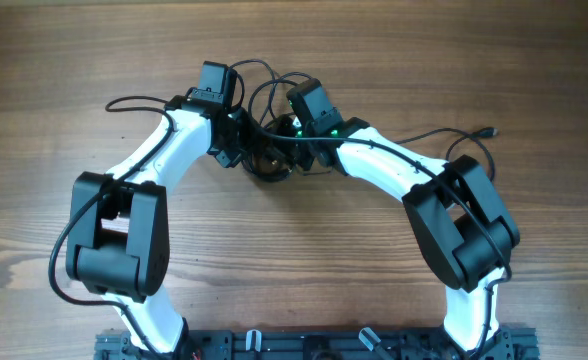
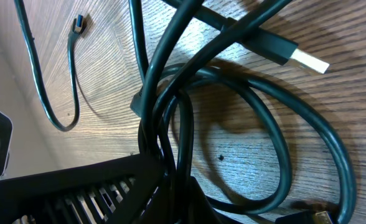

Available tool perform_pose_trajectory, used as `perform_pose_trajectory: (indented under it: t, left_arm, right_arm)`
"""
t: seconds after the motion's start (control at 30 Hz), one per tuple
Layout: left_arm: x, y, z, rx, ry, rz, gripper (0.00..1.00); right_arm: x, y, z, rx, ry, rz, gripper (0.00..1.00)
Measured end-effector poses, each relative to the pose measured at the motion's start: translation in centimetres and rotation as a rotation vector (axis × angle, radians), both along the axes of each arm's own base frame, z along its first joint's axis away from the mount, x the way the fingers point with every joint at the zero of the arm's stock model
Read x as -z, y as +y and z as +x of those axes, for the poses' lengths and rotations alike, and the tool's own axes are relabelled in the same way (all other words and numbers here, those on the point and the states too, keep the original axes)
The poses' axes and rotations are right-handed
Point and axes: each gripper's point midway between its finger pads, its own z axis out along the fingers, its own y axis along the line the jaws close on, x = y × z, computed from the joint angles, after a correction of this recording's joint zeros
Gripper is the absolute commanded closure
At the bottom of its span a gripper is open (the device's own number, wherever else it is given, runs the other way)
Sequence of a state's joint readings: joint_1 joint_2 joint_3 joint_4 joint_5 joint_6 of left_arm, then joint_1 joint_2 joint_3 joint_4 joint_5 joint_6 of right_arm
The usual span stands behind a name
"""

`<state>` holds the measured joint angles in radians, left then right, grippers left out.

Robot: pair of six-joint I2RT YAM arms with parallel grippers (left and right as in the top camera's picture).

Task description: Untangle cables

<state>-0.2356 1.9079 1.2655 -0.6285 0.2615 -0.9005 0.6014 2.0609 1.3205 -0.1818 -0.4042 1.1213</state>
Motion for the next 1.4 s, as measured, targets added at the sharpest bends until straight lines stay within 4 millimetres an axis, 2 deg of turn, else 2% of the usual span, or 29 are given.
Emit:
perform_pose_trajectory:
  t: [0.43,0.67,0.9,1.2,1.4]
  left_arm:
    - [0.0,0.1,0.0,-0.001,0.000,0.003,0.96]
    - [0.1,0.5,0.0,-0.009,0.008,0.002,0.96]
    - [0.0,1.7,0.1,-0.041,0.022,-0.017,0.96]
    - [0.0,2.1,0.3,-0.050,0.021,-0.018,0.96]
    - [0.0,2.1,0.4,-0.050,0.016,-0.018,0.92]
  right_arm:
    - [0.1,0.0,-0.3,-0.041,-0.018,-0.013,0.96]
    - [1.4,-0.9,-2.0,-0.084,0.037,-0.077,0.96]
    - [1.8,-1.0,-3.1,-0.140,0.039,-0.105,0.96]
    - [2.3,-1.5,-2.9,-0.150,-0.007,-0.171,0.96]
    - [3.0,-2.5,-3.0,-0.145,-0.008,-0.236,0.96]
